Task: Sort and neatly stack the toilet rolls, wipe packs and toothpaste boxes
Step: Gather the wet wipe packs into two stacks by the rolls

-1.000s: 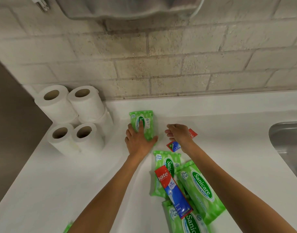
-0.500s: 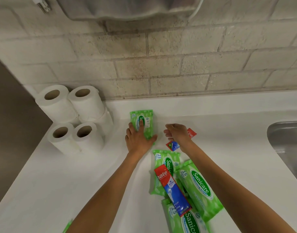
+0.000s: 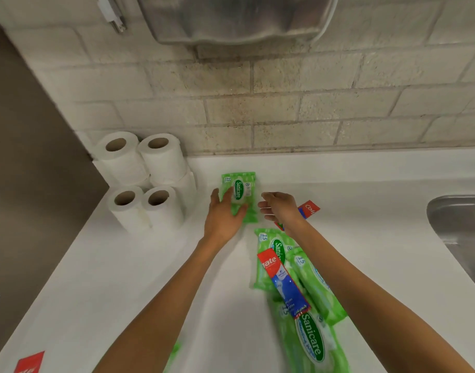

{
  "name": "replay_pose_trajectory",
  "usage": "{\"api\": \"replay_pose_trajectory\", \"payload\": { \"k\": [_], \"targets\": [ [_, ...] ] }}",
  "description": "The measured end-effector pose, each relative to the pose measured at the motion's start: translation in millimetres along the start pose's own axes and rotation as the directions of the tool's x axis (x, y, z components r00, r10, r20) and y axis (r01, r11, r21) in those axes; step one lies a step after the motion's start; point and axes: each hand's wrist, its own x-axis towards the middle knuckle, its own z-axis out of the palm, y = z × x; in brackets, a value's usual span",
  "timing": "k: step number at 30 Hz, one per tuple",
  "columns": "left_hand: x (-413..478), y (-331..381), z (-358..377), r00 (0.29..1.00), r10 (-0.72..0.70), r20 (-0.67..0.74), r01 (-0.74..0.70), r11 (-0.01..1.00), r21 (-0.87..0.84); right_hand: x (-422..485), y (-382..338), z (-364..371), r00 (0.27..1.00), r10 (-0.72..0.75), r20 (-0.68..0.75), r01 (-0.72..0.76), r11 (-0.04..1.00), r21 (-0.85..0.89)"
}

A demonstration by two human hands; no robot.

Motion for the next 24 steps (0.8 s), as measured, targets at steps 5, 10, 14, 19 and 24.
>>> {"api": "replay_pose_trajectory", "payload": {
  "k": [5,10,14,19,24],
  "targets": [
    [-46,-9,-34,0.997,0.08,-0.003,-0.08,0.995,-0.062,-46,0,30,0.998,-0.023,0.063,0.024,1.0,-0.008],
    [-101,-42,-61,1.0,-0.013,-0.002,0.013,0.997,-0.08,-93,18,69,0.983,0.015,0.182,-0.011,1.0,-0.022],
    [-141,-80,-80,0.991,-0.127,0.038,0.128,0.991,-0.026,-125,36,99,0.959,0.089,0.268,-0.062,0.992,-0.106],
    [-191,-129,-101,0.953,-0.275,0.126,0.261,0.959,0.111,-153,57,133,0.913,0.192,0.361,-0.111,0.966,-0.234],
    [-226,-153,-105,0.915,-0.361,0.178,0.319,0.92,0.228,-168,70,153,0.908,0.213,0.361,-0.125,0.959,-0.254]
  ]
}}
